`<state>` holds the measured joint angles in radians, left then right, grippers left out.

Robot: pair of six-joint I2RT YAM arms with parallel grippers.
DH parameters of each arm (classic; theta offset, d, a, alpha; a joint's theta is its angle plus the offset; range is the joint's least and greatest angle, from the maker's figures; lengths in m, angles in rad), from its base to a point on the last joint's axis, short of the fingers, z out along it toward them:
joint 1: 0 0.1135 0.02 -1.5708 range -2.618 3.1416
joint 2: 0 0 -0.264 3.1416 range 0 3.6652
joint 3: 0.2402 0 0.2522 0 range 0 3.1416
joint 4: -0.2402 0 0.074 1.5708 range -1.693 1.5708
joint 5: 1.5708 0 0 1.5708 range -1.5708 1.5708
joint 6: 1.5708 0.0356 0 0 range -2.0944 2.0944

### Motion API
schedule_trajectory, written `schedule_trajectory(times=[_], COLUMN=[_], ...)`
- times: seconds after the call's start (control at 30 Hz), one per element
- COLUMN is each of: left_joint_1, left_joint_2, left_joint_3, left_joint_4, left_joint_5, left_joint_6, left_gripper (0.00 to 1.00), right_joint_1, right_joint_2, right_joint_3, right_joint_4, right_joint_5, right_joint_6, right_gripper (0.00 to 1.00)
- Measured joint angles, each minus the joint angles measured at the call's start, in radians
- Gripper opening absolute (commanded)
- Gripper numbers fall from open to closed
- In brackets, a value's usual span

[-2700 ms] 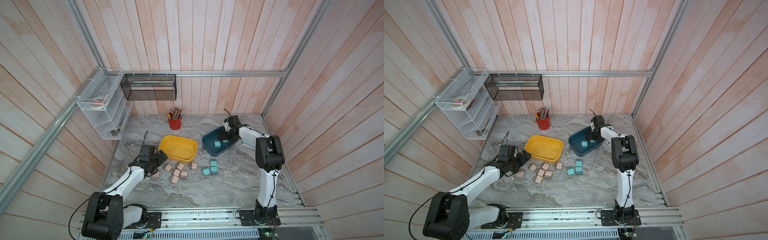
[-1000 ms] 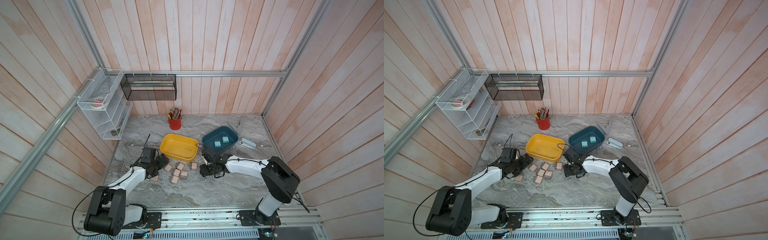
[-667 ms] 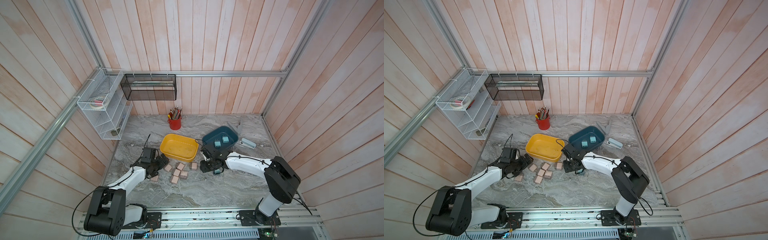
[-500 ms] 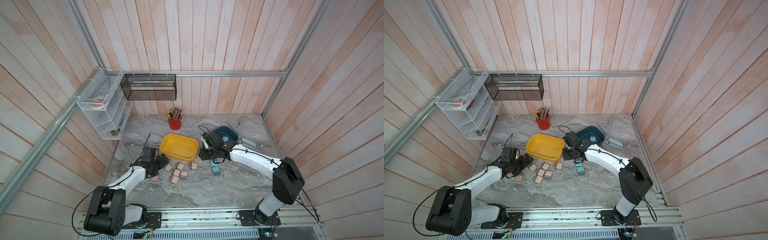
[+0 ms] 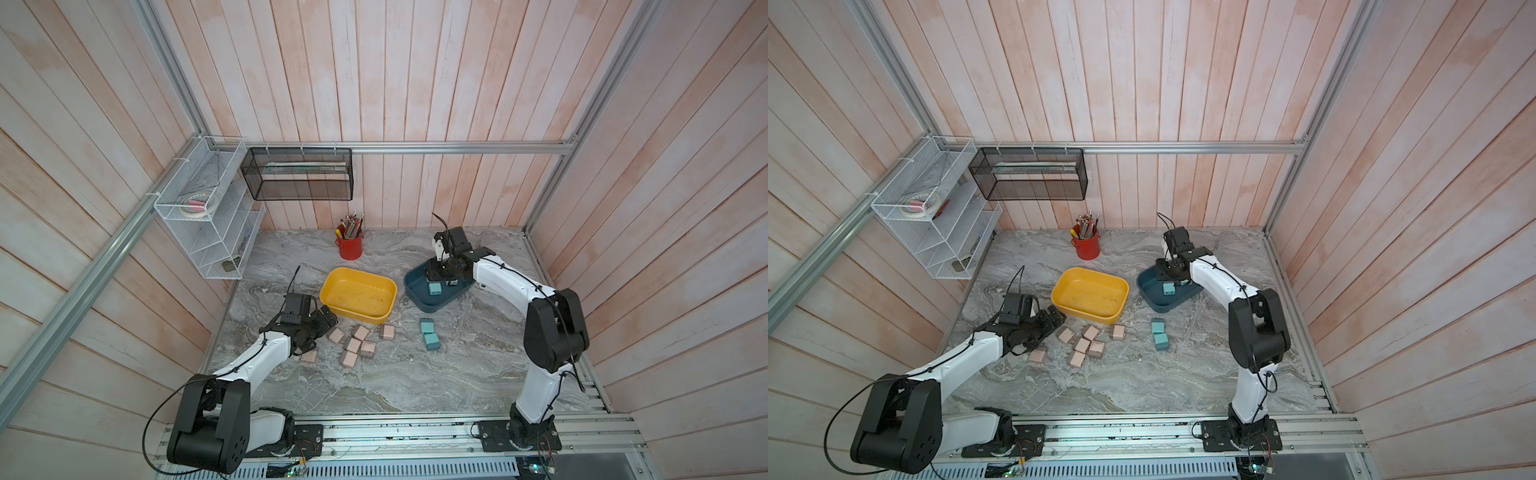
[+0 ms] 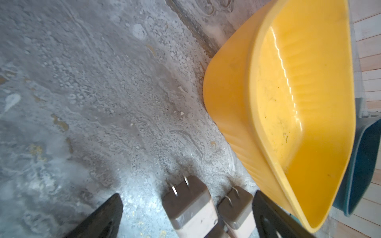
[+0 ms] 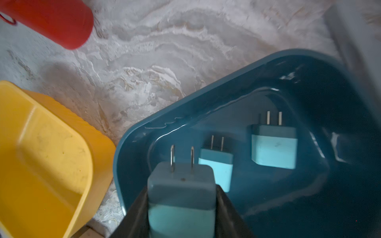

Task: Place the plugs by color into the storage box
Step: Place the plug in the storage box.

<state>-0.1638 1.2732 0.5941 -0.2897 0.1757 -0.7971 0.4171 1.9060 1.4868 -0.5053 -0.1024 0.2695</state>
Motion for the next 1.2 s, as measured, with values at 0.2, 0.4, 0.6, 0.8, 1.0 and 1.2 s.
schedule_trajectory(times=[0.2,0.4,0.6,0.8,1.0,1.2], left_joint_1=[0.0,0.0,0.0,0.0,0.0,0.0], left_joint_2=[-0.051,-0.084,-0.098,-0.113,-0.137,-0.136], left_joint_3=[0.0,0.0,0.0,0.0,0.0,0.003], left_joint_4=[-0.037,-0.065,-0.081,-0.09,-0.101,-0.116], left_joint_5=[-0.004,-0.016,-0.024,-0.027,-0.031,-0.041], left_joint_6=[0.0,0.0,-0.001,-0.012,-0.019,-0.02], left_gripper=[1.0,1.0,0.99,1.0,1.0,1.0], right_joint_1=[0.008,0.014,0.019,0.019,0.023,0.023], right_joint_2=[0.07,0.094,0.166,0.175,0.167,0.094], right_joint_3=[-0.009,-0.017,-0.027,-0.04,-0.053,-0.053], right_joint_4=[0.024,0.07,0.106,0.148,0.171,0.092], right_joint_5=[-0.051,-0.069,-0.072,-0.068,-0.064,-0.048], right_joint_6=[-0.01,-0.013,-0.017,-0.037,-0.058,-0.069], right_gripper=[0.39,0.39,0.39,0.5,0.75,0.83])
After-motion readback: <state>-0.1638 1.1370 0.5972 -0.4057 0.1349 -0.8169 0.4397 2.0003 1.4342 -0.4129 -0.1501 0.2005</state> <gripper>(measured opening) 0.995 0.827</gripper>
